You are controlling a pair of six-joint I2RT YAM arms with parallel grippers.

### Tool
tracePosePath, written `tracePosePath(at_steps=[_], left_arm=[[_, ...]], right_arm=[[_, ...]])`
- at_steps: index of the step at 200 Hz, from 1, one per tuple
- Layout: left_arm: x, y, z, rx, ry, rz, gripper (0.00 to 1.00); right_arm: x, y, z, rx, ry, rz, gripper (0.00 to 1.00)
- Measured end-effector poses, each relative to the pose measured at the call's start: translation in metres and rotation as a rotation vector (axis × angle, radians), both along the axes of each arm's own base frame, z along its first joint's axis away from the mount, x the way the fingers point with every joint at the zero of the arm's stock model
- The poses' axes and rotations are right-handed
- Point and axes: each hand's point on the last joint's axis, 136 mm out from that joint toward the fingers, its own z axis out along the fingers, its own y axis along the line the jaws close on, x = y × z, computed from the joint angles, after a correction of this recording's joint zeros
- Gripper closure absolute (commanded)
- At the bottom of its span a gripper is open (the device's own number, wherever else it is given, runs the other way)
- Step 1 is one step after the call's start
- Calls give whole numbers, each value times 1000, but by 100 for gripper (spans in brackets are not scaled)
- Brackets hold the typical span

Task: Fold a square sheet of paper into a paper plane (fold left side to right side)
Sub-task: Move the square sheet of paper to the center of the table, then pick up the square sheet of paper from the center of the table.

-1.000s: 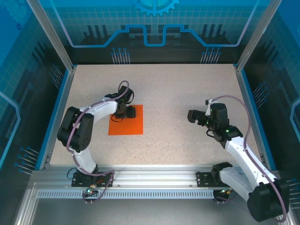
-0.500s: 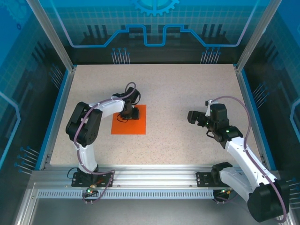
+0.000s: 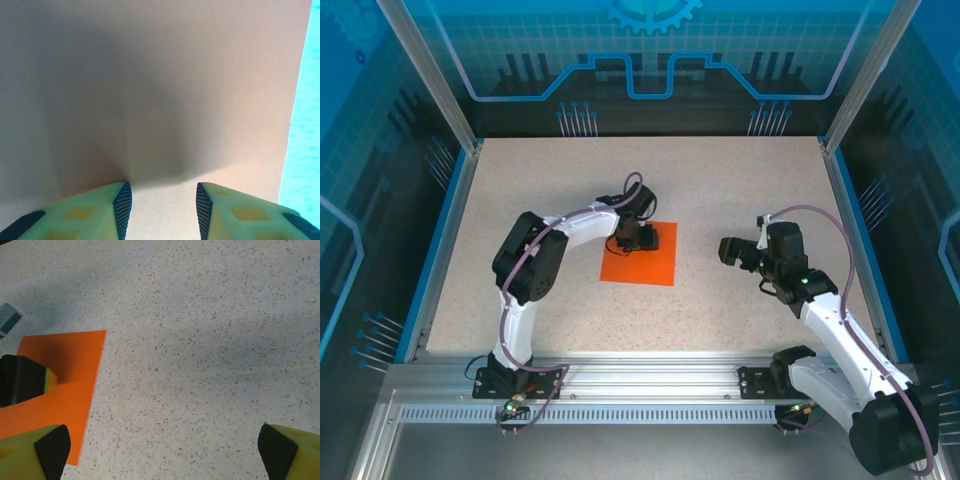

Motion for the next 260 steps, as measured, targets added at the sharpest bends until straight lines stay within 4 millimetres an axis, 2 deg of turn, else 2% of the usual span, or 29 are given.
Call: tracePosePath(at_steps=[28,70,96,130,158,204,220,242,260], left_arm=[[3,-27,3,-77,10,-25,56],[-1,-33,7,-105,21,-41,52],[-2,-24,20,-111,9,-32,50],[-1,15,49,-125,-27,29,49],[-4,43,48,-115,-18,70,49],[-35,52,18,-89,82,65,48],[-43,55,11,-84,106,65,48],[-52,59,1,-73,133,68,48],[-52,58,2,-81,128,66,48]], right_arm=[[-2,2,0,3,1,5,0],[-1,3,-1,5,6,4,0],[0,5,-13,4,53,0,0],[9,24,-25,-16,124,44,0],[29,50,-29,-40,162,96,0],[80,98,-44,-71,203,160,0],[97,112,-55,-83,223,176,0],[114,123,-74,-98,255,179,0],[124,129,-90,-107,286,183,0]])
